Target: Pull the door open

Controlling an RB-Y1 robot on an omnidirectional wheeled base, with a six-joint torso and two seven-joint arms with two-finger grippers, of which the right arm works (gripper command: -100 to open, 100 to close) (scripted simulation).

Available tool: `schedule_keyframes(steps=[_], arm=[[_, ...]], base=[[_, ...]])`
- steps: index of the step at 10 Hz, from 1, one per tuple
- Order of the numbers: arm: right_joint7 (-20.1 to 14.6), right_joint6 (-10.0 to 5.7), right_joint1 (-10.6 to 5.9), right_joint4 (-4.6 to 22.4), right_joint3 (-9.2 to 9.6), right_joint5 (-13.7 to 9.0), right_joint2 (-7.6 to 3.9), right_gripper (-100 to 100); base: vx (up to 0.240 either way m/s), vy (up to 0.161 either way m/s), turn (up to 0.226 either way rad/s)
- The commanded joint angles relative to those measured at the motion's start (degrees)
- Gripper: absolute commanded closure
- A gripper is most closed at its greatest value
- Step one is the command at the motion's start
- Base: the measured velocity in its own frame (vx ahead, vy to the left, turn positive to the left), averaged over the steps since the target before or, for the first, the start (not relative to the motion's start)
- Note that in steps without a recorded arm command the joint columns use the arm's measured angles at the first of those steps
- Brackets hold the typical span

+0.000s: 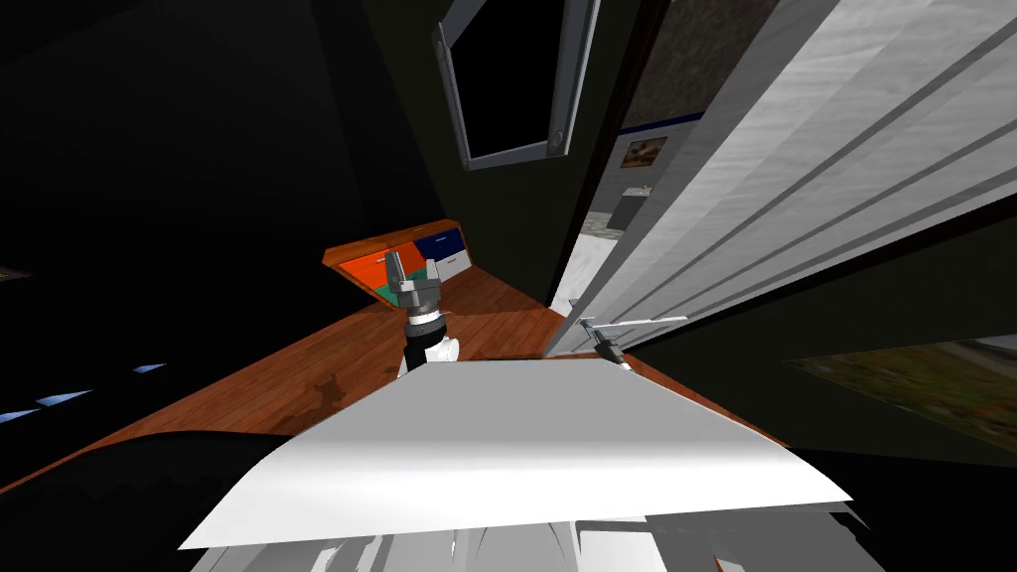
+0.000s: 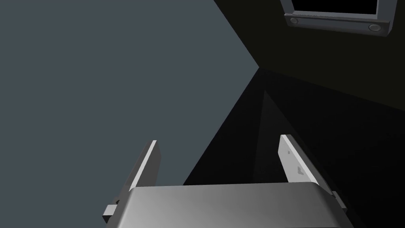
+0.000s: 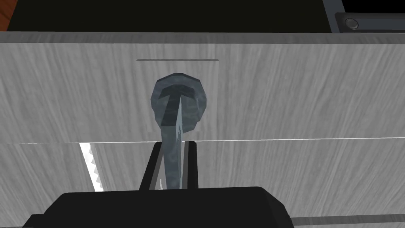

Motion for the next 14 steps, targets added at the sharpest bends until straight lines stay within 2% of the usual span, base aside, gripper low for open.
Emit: schedule_keyframes(steps=[1,2,4,5,14], arm=[[0.2,1.07,0.72,-1.7,0.12,0.0,0.03,100],[0.4,1.86,-0.14,-1.8,0.62,-0.3,0.17,100],[0.4,2.09,-0.38,-1.8,0.77,-0.3,0.21,100],[0.7,3.04,-1.42,-1.9,1.37,-0.6,0.38,100],[1.5,6.38,-5.07,-2.1,3.48,-1.6,0.96,100]], base=[[-0.118,-0.044,0.04],[-0.19,-0.03,0.094],[-0.162,-0.055,0.065],[-0.175,-0.065,0.118],[-0.167,-0.074,0.096]])
